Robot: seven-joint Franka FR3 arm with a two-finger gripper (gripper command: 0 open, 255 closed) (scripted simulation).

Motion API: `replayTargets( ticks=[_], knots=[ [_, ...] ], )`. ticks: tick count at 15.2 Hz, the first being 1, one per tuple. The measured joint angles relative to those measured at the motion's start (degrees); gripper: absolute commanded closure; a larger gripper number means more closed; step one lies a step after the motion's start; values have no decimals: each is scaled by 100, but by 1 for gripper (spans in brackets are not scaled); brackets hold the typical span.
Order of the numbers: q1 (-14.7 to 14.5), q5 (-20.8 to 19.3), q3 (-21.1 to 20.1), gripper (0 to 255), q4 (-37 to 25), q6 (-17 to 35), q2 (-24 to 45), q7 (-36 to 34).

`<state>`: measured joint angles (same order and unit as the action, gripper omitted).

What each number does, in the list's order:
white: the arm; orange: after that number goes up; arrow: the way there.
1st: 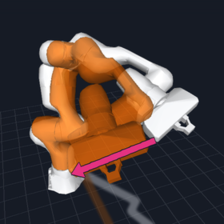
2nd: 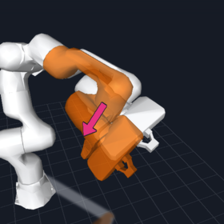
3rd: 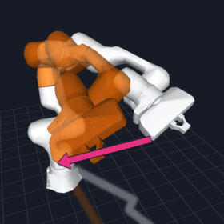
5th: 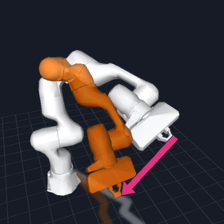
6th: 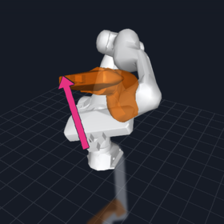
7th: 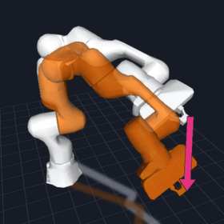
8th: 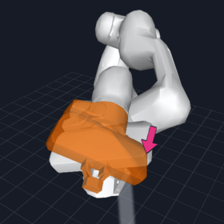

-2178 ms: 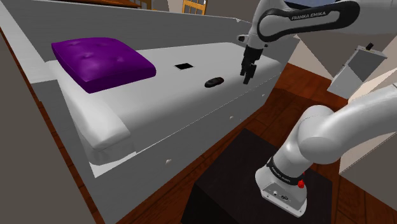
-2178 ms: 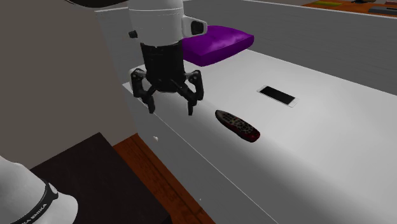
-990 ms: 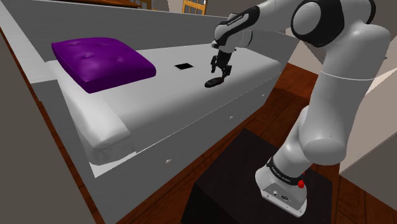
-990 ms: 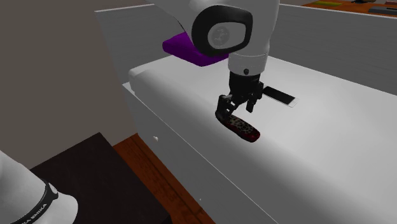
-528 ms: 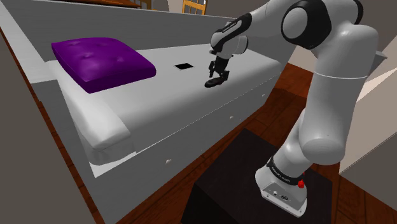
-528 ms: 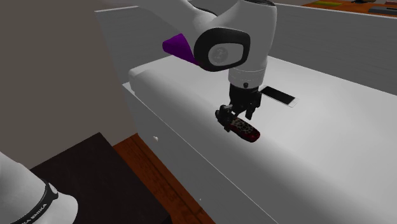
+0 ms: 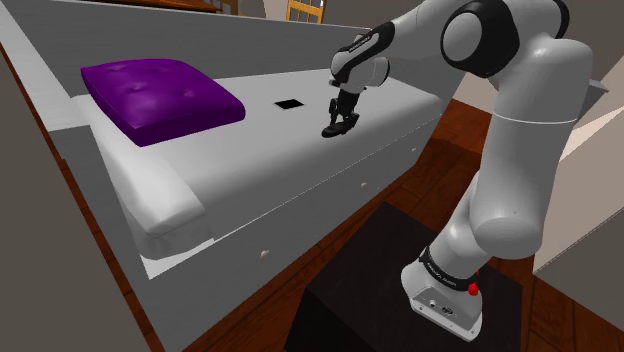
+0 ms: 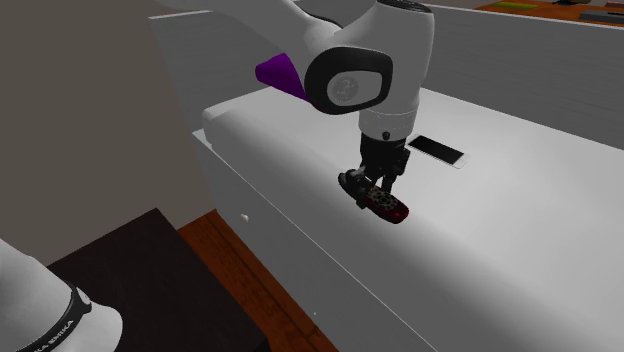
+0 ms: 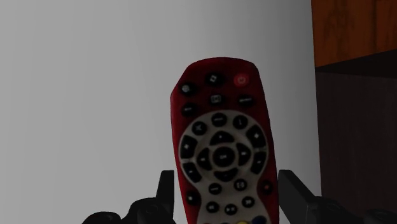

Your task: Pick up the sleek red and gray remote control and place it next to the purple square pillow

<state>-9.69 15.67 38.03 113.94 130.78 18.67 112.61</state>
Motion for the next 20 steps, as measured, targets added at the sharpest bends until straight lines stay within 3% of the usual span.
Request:
replayTargets(
  ticks=[10,20],
  knots=[
    [-10,-20,8,255,-5,-23,-19,-16],
    [-147,-401,172,255,-282,-617,-435,-272]
  ],
)
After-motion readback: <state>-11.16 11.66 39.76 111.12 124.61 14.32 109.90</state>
